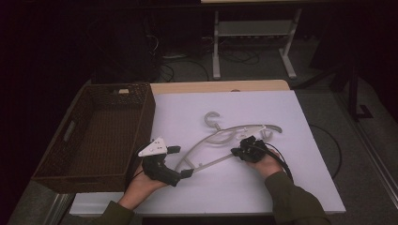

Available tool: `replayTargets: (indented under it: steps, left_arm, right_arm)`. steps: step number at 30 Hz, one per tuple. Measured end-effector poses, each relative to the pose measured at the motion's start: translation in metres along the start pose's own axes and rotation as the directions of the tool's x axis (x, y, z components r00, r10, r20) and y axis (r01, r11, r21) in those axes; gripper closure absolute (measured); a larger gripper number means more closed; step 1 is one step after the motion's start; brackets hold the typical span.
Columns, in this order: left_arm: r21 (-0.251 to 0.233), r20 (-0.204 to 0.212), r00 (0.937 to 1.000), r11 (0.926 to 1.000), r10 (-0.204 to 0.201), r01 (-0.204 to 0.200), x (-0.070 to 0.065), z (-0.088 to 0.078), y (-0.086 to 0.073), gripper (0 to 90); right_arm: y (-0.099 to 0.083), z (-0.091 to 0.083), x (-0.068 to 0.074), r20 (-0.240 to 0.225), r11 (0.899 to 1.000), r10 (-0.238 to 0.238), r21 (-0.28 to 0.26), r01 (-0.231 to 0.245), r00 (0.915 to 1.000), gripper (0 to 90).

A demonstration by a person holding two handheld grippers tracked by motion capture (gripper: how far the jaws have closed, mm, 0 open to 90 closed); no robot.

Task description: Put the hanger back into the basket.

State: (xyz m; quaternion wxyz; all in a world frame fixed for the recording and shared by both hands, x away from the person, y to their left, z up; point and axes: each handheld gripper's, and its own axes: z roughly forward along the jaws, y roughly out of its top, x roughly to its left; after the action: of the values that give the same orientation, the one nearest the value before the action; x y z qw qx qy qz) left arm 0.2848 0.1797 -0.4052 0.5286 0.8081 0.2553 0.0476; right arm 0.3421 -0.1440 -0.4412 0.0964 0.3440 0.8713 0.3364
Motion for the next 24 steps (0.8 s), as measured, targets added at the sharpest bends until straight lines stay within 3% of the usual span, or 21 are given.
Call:
replayTargets:
  steps: [7,8,9,14,16,21,24]
  left_arm:
    - [0.010,-0.029,0.9994,0.9998,0.018,-0.017,0.003,0.008,0.008,0.0]
    - [0.011,-0.034,0.9994,0.9999,0.006,-0.006,0.004,0.011,0.011,0.0]
    - [0.029,-0.043,0.9990,0.9995,0.012,-0.011,0.007,0.014,0.013,0.0]
    - [0.027,-0.062,0.9981,0.9996,0.004,-0.002,0.020,0.028,0.023,0.5]
    - [0.038,-0.060,0.9981,0.9993,0.011,-0.009,0.026,0.034,0.025,7.4]
    - [0.091,-0.112,0.9924,0.9951,0.050,-0.040,0.043,0.054,0.030,8.6]
    - [0.109,-0.121,0.9910,0.9931,0.057,-0.044,0.049,0.060,0.031,14.8]
  right_arm:
    - [0.000,0.000,0.000,0.005,1.000,-0.003,0.005,0.003,1.0000,89.5]
    - [0.000,0.000,0.000,0.005,1.000,-0.003,0.005,0.003,1.0000,89.5]
    - [0.000,0.000,0.000,0.006,1.000,-0.004,0.005,0.004,1.0000,89.5]
    - [0.001,0.001,0.001,0.008,1.000,-0.002,0.007,0.002,1.0000,89.5]
    - [0.001,0.001,0.000,0.007,1.000,-0.002,0.006,0.002,1.0000,89.5]
    - [0.001,0.001,0.001,0.010,1.000,-0.004,0.009,0.004,0.9999,89.5]
    - [0.001,0.001,0.001,0.011,1.000,-0.003,0.010,0.003,0.9999,89.5]
